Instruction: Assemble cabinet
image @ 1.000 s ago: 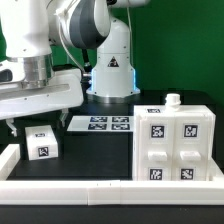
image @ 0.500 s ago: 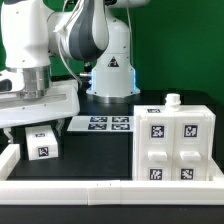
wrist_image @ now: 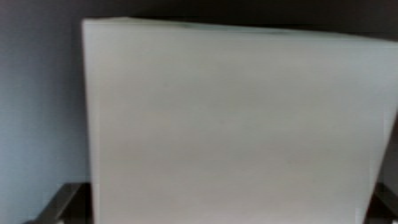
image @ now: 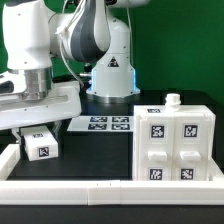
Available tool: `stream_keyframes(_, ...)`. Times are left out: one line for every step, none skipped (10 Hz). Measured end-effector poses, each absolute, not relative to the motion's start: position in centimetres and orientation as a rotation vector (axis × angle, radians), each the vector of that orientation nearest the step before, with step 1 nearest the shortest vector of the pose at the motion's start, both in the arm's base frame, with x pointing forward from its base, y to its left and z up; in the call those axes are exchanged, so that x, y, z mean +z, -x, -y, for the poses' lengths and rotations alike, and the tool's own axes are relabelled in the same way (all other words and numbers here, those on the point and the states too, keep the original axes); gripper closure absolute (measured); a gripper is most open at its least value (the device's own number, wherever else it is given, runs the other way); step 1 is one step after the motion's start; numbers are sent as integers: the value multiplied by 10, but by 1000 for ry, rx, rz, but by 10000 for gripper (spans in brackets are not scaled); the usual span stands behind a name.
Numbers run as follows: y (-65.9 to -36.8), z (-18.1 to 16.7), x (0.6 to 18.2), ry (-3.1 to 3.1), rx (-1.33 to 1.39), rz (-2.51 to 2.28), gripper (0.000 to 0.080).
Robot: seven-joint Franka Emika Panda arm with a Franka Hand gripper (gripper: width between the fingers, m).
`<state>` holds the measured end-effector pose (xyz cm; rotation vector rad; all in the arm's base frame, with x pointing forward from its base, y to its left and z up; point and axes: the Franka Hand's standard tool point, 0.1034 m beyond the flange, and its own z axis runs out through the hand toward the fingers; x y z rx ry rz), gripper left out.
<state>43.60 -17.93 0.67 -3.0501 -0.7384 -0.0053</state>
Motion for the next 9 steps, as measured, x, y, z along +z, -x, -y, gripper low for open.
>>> stream_keyframes(-437, 175, 7, 3045, -1, 739, 236)
stream_keyframes(-439, 166, 14, 3041, -4, 740, 236)
stream_keyframes(-442, 155, 26, 3033, -8, 749, 236)
stream_keyframes(-444, 142, 41, 3024, -3, 735, 236)
stream_keyframes(-450, 128, 61, 3013, -3, 731, 236)
stream_keyframes(-455, 114, 82, 3001, 14, 699, 236)
stream_keyframes(-465, 99, 105, 2994, 25, 679, 236)
stream_keyframes(-477, 87, 123, 2990, 21, 675, 236)
stream_keyframes(-485, 76, 131, 2995, 9, 663, 236)
